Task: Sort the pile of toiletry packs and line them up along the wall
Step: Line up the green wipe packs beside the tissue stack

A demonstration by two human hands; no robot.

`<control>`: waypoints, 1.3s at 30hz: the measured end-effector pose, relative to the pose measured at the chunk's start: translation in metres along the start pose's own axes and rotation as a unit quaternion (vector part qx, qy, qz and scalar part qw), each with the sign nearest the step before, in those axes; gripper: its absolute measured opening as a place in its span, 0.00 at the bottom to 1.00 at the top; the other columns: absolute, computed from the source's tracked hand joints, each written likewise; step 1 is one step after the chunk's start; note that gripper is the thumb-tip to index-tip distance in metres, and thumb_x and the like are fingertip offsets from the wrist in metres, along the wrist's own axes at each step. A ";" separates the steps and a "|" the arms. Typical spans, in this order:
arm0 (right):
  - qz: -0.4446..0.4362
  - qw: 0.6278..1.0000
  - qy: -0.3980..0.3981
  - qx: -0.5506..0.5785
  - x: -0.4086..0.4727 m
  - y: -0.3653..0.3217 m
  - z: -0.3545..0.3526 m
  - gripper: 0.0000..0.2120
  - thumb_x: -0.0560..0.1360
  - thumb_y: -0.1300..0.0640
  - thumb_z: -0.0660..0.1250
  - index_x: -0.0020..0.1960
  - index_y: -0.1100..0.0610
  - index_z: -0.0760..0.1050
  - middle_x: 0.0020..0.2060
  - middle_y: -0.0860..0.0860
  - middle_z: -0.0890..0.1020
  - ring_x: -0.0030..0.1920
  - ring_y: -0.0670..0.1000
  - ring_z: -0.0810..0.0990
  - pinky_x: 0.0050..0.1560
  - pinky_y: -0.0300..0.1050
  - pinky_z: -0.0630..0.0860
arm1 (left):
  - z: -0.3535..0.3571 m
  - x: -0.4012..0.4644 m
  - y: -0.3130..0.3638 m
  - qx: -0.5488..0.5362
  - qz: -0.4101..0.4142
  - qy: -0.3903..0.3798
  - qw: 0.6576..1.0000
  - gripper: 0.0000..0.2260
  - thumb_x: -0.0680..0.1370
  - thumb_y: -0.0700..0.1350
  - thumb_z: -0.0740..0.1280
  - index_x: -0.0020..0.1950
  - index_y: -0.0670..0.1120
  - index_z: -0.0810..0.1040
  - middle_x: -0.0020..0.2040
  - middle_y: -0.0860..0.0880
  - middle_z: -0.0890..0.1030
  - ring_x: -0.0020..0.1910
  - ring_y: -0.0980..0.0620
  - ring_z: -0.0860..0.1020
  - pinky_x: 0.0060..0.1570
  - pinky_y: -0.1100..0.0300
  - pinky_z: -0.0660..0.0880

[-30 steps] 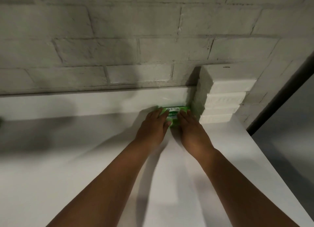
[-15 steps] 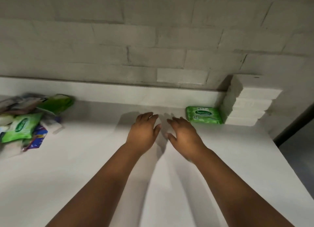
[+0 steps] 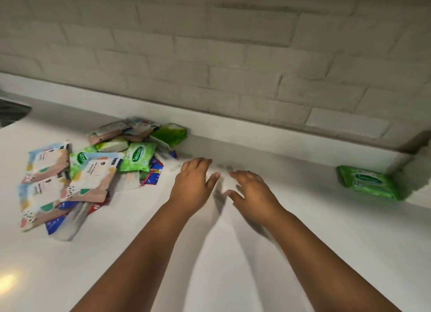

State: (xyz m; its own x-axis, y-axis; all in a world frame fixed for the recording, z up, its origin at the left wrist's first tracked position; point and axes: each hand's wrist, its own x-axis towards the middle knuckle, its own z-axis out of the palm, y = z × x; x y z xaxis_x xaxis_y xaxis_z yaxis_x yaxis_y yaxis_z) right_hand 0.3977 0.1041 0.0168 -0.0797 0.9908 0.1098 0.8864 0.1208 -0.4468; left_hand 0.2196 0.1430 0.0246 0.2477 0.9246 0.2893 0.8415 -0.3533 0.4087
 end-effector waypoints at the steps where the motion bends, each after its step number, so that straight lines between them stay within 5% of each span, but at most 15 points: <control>1: 0.000 1.000 -0.006 0.014 0.006 -0.012 0.007 0.25 0.77 0.43 0.62 0.73 0.47 0.65 0.71 0.47 0.69 0.72 0.49 0.63 0.70 0.49 0.64 | -0.006 0.001 -0.015 0.001 -0.009 -0.002 1.000 0.22 0.79 0.58 0.58 0.70 0.48 0.68 0.67 0.49 0.71 0.66 0.47 0.66 0.63 0.53 0.65; 7: 0.017 0.993 -0.031 0.112 0.047 -0.086 0.052 0.23 0.76 0.46 0.65 0.70 0.49 0.69 0.66 0.47 0.74 0.63 0.47 0.75 0.64 0.44 0.71 | -0.042 0.014 -0.106 0.005 -0.052 0.005 0.999 0.21 0.79 0.57 0.59 0.67 0.47 0.70 0.64 0.46 0.73 0.61 0.44 0.69 0.60 0.51 0.67; 18: 0.122 0.972 -0.013 0.198 0.117 -0.171 0.116 0.15 0.77 0.51 0.65 0.62 0.53 0.77 0.58 0.48 0.80 0.55 0.47 0.78 0.48 0.36 0.68 | -0.074 0.047 -0.216 0.128 -0.126 -0.001 0.984 0.21 0.78 0.57 0.59 0.66 0.48 0.71 0.65 0.46 0.74 0.66 0.43 0.66 0.62 0.49 0.63; 23: 0.140 0.978 -0.012 0.155 0.144 -0.184 0.128 0.12 0.77 0.49 0.65 0.55 0.55 0.80 0.44 0.49 0.83 0.41 0.46 0.76 0.34 0.34 0.66 | -0.069 0.059 -0.233 0.193 -0.118 -0.036 0.973 0.23 0.78 0.60 0.57 0.62 0.46 0.74 0.64 0.45 0.73 0.68 0.43 0.62 0.66 0.48 0.59; 25: 0.148 0.982 -0.016 0.120 0.151 -0.188 0.132 0.13 0.77 0.47 0.64 0.48 0.55 0.81 0.38 0.50 0.82 0.40 0.50 0.77 0.35 0.40 0.70 | -0.066 0.061 -0.237 0.195 -0.120 -0.044 0.972 0.23 0.78 0.61 0.56 0.63 0.46 0.75 0.65 0.45 0.73 0.69 0.43 0.61 0.67 0.47 0.58; 29: 0.163 0.983 -0.014 0.087 0.163 -0.194 0.140 0.16 0.77 0.44 0.63 0.45 0.56 0.81 0.38 0.53 0.83 0.42 0.53 0.79 0.40 0.45 0.74 | -0.058 0.059 -0.242 0.185 -0.116 -0.027 0.976 0.24 0.78 0.61 0.57 0.64 0.45 0.74 0.65 0.45 0.72 0.69 0.44 0.61 0.68 0.46 0.57; 39: 0.165 0.970 0.051 0.173 0.170 -0.207 0.143 0.08 0.76 0.54 0.67 0.39 0.53 0.73 0.32 0.46 0.76 0.35 0.48 0.74 0.28 0.39 0.63 | -0.056 0.052 -0.246 0.155 -0.115 -0.002 0.981 0.23 0.78 0.59 0.57 0.63 0.44 0.74 0.65 0.45 0.72 0.68 0.43 0.62 0.68 0.47 0.58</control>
State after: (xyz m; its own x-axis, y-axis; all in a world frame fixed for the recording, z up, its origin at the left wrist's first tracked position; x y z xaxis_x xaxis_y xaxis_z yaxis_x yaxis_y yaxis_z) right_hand 0.1358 0.2562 0.0007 0.2427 0.9700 -0.0109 0.6486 -0.1706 -0.7418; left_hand -0.0018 0.2701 -0.0123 0.0357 0.9757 0.2160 0.9808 -0.0757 0.1798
